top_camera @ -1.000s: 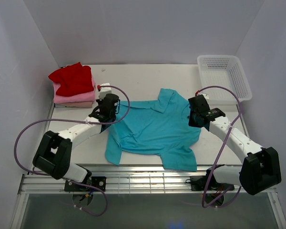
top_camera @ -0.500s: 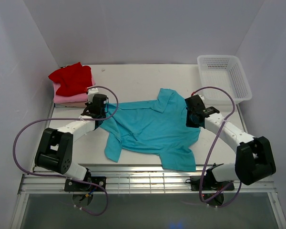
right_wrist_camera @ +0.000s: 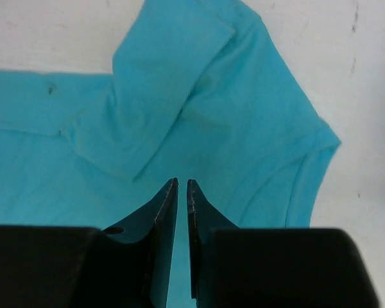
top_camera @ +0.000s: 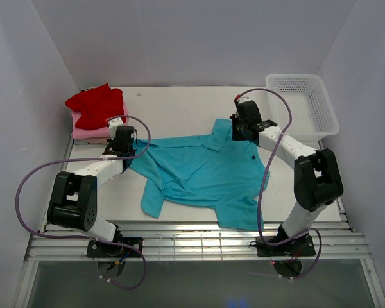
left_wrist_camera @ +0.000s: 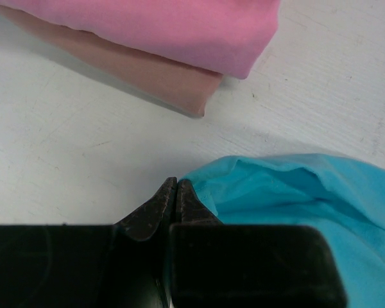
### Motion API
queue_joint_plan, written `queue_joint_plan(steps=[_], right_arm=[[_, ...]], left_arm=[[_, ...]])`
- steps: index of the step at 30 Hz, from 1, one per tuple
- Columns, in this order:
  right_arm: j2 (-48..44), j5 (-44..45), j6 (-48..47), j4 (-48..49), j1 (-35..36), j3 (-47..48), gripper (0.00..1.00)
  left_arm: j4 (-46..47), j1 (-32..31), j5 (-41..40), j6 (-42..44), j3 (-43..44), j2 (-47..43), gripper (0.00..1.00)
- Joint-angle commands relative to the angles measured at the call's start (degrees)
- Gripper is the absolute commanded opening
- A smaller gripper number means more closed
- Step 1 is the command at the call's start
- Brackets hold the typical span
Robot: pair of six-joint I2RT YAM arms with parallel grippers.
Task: Fold and stack the t-shirts
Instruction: Flatten the tshirt out
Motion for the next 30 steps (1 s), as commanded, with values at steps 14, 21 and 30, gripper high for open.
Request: queue_joint_plan(steps=[14, 21, 30], right_arm=[[25.72, -0.16, -4.53, -0.15, -2.67, 28.08, 0.15], [28.88, 1.34, -5.68, -2.0, -3.91, 32.03, 0.21], [33.8, 0.72, -6.12, -3.93, -4.87, 35.38, 0.23]], left_arm=[[1.42, 1.4, 2.65, -0.06, -0.02, -1.51, 0.11], [1.34, 1.58, 3.18, -0.06, -0.29, -2.39, 0.11], [1.25, 1.84, 2.92, -0.06, -0.81, -2.48, 0.11]])
